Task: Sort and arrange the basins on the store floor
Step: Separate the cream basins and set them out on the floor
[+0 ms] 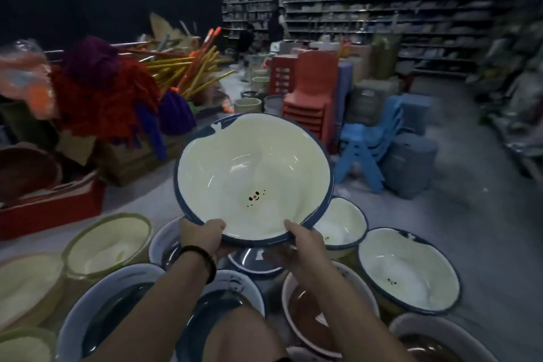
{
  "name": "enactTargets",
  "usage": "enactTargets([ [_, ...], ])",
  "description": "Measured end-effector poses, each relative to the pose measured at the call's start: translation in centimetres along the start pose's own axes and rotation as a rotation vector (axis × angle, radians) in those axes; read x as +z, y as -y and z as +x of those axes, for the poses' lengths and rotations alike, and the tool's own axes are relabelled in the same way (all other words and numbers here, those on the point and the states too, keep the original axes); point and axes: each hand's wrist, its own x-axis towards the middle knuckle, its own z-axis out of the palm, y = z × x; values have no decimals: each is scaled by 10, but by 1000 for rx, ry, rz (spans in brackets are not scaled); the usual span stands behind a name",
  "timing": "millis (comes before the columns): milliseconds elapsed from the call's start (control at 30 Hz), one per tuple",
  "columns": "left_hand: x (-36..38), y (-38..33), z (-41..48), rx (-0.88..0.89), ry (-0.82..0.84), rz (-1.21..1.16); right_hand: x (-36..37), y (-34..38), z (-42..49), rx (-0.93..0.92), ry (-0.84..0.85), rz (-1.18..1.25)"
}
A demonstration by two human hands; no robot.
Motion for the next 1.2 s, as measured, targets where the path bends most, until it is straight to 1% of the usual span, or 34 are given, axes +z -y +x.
enactTargets([
  [100, 42, 8, 21, 12, 110, 55, -26, 8, 21, 9, -50, 125],
  [233, 99, 29, 49, -92, 294, 21, -52, 24, 68, 4, -149, 283],
  [300, 128, 43, 66, -144, 384, 49, -63, 31, 98, 6, -199, 348],
  [367, 149, 60, 80, -184, 484, 168, -72, 32, 133, 5, -252, 395],
  [467, 172, 103, 111, -231, 628, 411, -89, 26, 193, 11, -324, 430],
  [533, 179, 131, 134, -265, 692, 531, -101, 16, 232, 9, -377, 456],
  [600, 186, 156, 156, -266, 706, 664, -117, 0, 272, 16, -431, 477],
  [700, 194, 187, 195, -191, 724, 923, -134, -25, 323, 48, -492, 495],
  [767, 199, 203, 220, -169, 745, 990, -141, -40, 352, 53, -531, 521],
  [833, 204, 217, 242, -121, 758, 1021, -142, -52, 378, 30, -574, 530],
  [933, 204, 243, 261, -101, 768, 1050, -143, -69, 409, 26, -636, 499],
  [1000, 204, 254, 265, -117, 791, 1053, -144, -79, 426, 38, -677, 464],
  [1100, 204, 265, 271, -165, 818, 992, -141, -91, 444, 81, -737, 425],
  [1200, 207, 272, 276, -186, 805, 980, -147, -93, 449, 184, -791, 214],
])
